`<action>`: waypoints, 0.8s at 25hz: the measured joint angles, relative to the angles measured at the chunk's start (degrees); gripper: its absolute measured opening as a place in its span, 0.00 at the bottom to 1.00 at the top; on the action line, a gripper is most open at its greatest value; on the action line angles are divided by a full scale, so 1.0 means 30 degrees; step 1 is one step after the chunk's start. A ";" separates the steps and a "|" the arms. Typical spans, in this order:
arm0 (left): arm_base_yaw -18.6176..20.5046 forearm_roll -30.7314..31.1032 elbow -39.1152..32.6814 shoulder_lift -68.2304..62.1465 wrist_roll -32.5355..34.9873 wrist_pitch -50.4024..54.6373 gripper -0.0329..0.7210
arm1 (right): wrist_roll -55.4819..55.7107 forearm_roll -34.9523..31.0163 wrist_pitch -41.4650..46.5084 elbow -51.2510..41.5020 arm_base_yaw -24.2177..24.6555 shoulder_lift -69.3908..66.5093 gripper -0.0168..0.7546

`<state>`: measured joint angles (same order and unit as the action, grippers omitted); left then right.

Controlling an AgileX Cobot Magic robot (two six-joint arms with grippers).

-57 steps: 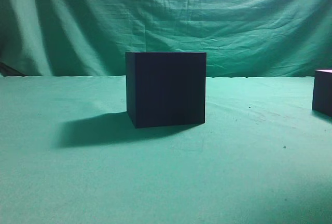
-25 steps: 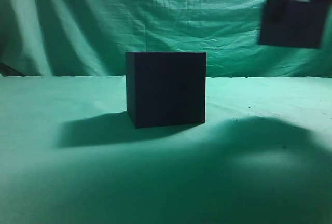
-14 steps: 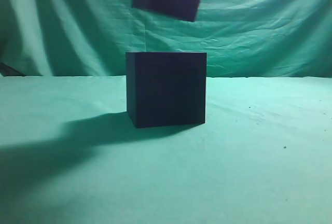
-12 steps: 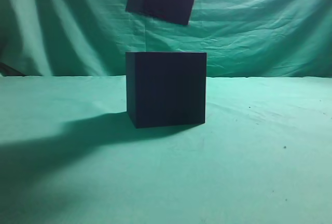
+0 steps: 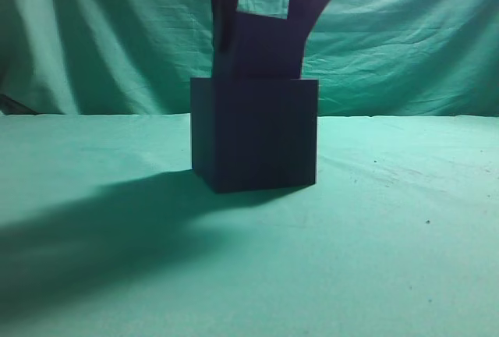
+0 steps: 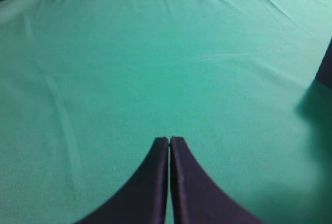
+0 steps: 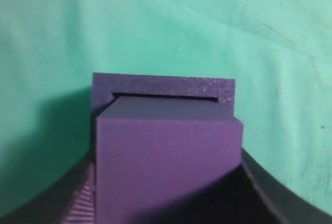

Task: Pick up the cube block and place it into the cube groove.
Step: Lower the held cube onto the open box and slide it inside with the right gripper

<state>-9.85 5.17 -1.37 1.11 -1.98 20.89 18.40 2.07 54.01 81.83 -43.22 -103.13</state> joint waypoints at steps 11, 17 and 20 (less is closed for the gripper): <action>0.0000 0.0000 0.0000 0.0000 0.0000 0.0000 0.04 | 0.0170 0.0541 0.0655 0.0000 0.0000 -0.0071 0.57; 0.0000 0.0000 0.0000 0.0000 0.0000 0.0000 0.04 | -0.0332 0.0541 0.0655 0.0000 0.0000 -0.0071 0.74; 0.0000 0.0000 0.0000 0.0000 0.0000 0.0000 0.04 | -0.0372 0.0541 0.0677 0.0041 0.0000 -0.0071 0.88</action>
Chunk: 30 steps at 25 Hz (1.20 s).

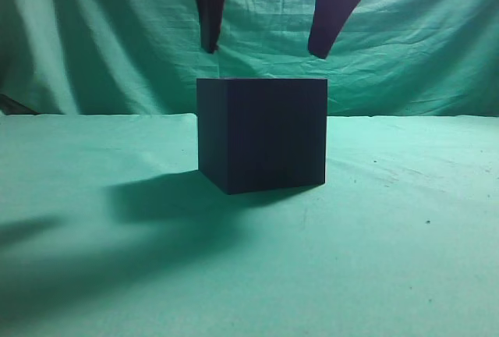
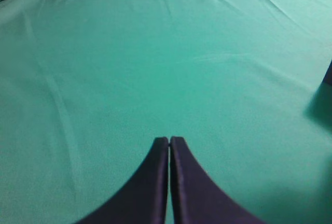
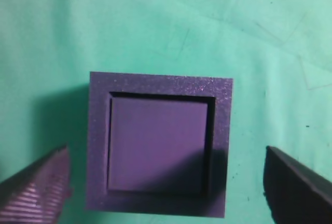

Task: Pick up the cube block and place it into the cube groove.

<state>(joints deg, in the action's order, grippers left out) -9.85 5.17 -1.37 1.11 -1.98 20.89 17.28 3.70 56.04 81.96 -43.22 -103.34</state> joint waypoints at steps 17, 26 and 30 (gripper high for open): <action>0.0000 0.0000 0.0000 0.0000 0.0000 0.0000 0.04 | -0.0365 0.0578 0.5150 0.4380 0.0000 0.4780 0.02; 0.0000 0.0000 0.0000 0.0000 0.0000 0.0000 0.04 | -0.1311 -0.0119 0.5378 0.2964 0.0000 1.1009 0.02; 0.0000 0.0000 0.0000 0.0000 0.0000 0.0000 0.04 | -0.1496 -0.0119 0.5493 -0.0689 0.0000 1.4136 0.02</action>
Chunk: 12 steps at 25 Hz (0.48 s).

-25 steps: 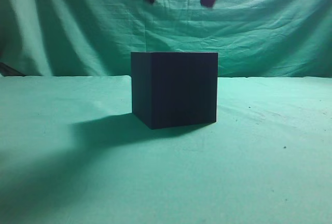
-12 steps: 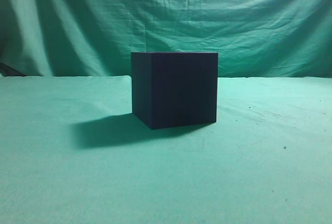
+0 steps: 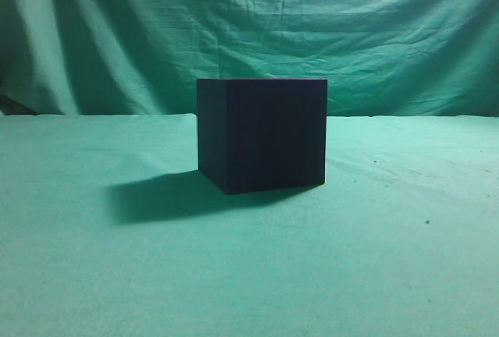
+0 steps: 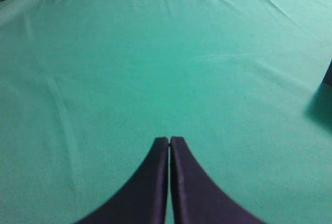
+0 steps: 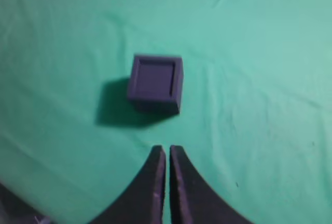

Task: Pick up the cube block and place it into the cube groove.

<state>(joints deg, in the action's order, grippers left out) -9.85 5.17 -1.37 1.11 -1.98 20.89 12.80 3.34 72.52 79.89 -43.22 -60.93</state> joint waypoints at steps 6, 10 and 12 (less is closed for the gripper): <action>0.0000 0.0000 0.0000 0.0000 0.0000 0.0000 0.04 | -0.0072 -0.0033 -0.1196 -0.5365 0.0000 0.4747 0.02; 0.0000 0.0000 0.0000 0.0000 0.0000 0.0000 0.04 | -0.0072 -0.0033 -0.1522 -0.7755 0.0000 0.7385 0.02; 0.0000 0.0000 0.0000 0.0000 0.0000 0.0000 0.04 | -0.0072 -0.0033 -0.0927 -0.8401 0.0000 0.8231 0.02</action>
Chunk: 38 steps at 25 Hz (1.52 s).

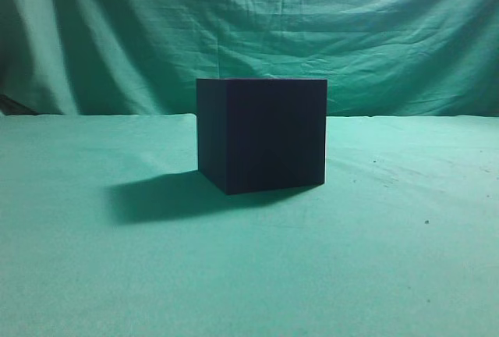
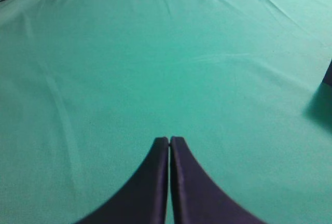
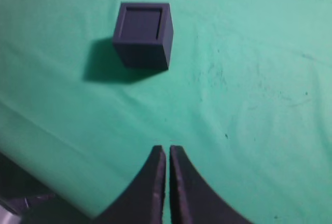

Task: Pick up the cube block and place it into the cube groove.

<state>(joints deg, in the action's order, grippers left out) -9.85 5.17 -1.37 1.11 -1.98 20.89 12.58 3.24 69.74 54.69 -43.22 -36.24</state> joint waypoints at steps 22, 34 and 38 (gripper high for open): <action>0.0000 0.0000 0.0000 0.0000 0.0000 0.0000 0.04 | -0.1393 0.0634 -1.4817 -1.3172 0.8342 0.9942 0.02; 0.0000 0.0000 0.0000 0.0000 0.0000 0.0000 0.04 | -0.1393 0.0510 -1.6955 -1.8699 1.2167 1.2277 0.02; 0.0000 0.0000 0.0000 0.0000 0.0000 0.0000 0.04 | -0.1393 0.0218 -1.6440 -1.8738 1.2581 1.2277 0.02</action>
<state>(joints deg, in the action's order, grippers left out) -9.85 5.17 -1.37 1.11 -1.98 20.89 8.40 3.89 20.42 -1.53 -5.47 0.59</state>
